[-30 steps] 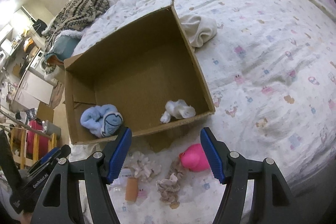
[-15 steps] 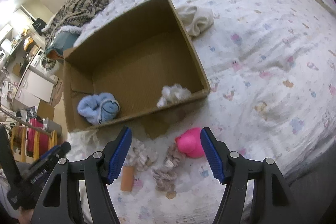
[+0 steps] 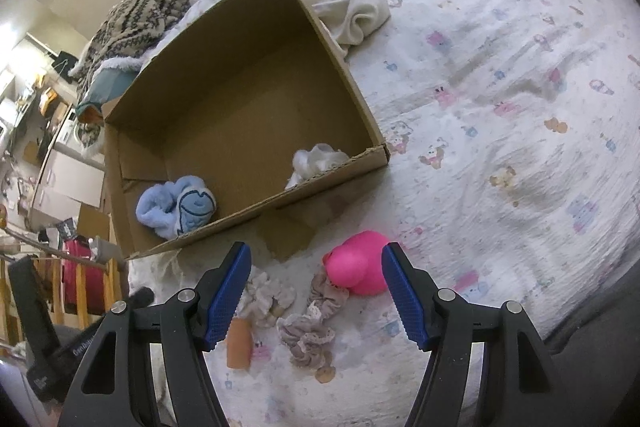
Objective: Organize soft objects
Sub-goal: 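Grasp the clear plastic bag with the left tool while the right tool grasps the pink duck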
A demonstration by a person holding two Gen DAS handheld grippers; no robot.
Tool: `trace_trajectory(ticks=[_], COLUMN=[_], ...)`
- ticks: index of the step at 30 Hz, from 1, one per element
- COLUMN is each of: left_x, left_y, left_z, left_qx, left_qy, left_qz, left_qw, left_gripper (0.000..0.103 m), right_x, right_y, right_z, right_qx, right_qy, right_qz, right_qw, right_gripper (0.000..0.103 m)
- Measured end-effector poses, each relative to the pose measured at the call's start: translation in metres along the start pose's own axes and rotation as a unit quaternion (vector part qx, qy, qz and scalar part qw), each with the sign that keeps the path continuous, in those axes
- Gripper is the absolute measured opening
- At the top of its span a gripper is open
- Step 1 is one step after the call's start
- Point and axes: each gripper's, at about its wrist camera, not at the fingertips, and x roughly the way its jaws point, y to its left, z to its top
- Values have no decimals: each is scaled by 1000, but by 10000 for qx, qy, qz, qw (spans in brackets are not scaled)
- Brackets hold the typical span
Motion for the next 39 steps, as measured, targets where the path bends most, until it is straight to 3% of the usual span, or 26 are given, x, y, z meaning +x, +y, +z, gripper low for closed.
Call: trace_trajectory(ticks=[5, 7, 9, 12, 20, 26, 27, 28, 39], left_x=[27, 39, 47, 50, 20, -16, -19, -21, -22], left_y=[-21, -28, -33, -37, -31, -18, -16, -14, -11], left_z=[-10, -13, -14, -15, -12, -5, -4, -3, 1], left_qx=[245, 347, 437, 480, 454, 489, 479, 450, 444], left_qy=[573, 729, 859, 937, 514, -234, -299, -336, -502], left_qz=[-445, -506, -607, -685, -653, -111, -85, -82, 17], left_qw=[9971, 9954, 9935, 9921, 9955, 9985, 9984, 9984, 9978], left_gripper=[61, 52, 29, 8, 5, 5, 5, 5, 5], right_x=[1, 1, -1, 4, 40, 58, 60, 60, 23], right_y=[-7, -10, -18, -30, -32, -26, -24, -24, -34], right_z=[1, 1, 3, 4, 3, 4, 4, 5, 7], right_qx=[148, 228, 421, 721, 866, 676, 646, 627, 846], right_qy=[46, 40, 37, 157, 752, 983, 983, 988, 401], right_qz=[32, 56, 124, 81, -13, -194, -212, -233, 194], right_qw=[9999, 9997, 9990, 9972, 9934, 9927, 9928, 9929, 9954], right_gripper=[71, 71, 71, 71, 71, 70, 58, 57, 57])
